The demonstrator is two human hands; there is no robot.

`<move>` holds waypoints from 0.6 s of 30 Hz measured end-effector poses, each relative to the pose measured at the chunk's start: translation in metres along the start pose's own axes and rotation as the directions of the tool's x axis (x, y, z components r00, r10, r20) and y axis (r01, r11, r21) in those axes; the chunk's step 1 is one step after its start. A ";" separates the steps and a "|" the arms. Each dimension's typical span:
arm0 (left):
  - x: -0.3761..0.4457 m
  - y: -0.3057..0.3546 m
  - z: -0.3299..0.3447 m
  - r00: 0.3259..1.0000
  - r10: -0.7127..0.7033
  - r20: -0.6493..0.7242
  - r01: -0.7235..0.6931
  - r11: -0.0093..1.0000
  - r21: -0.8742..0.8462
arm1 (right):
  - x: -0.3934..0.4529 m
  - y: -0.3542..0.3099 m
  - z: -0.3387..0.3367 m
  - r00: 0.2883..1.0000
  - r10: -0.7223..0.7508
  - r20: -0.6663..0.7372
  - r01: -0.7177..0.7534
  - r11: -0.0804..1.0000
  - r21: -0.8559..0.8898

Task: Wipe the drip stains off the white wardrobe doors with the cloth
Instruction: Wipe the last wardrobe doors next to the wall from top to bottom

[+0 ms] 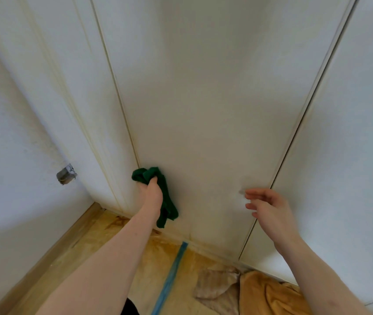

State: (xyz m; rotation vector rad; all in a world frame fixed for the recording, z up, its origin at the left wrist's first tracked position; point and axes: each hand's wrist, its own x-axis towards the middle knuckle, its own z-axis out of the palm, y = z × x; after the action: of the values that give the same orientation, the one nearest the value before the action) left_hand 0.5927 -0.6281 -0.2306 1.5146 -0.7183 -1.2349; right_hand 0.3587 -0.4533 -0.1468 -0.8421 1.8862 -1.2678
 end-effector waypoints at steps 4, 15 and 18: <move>-0.001 0.006 0.005 0.995 0.099 -0.032 -0.098 0.995 0.026 | 0.001 0.002 -0.002 1.000 -0.002 -0.001 0.002 1.000 -0.013; -0.060 -0.017 0.058 0.993 0.054 0.101 -0.067 0.990 0.126 | 0.001 0.012 -0.036 0.999 0.011 -0.050 -0.011 1.000 -0.001; -0.085 -0.026 0.078 0.985 0.052 0.165 -0.072 0.990 0.119 | -0.001 0.013 -0.047 0.998 0.009 -0.064 -0.008 1.000 0.017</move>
State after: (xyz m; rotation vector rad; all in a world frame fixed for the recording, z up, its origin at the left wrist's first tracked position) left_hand 0.4904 -0.5697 -0.2231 1.4921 -0.9579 -1.2957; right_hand 0.3186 -0.4260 -0.1467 -0.7933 1.9244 -1.3178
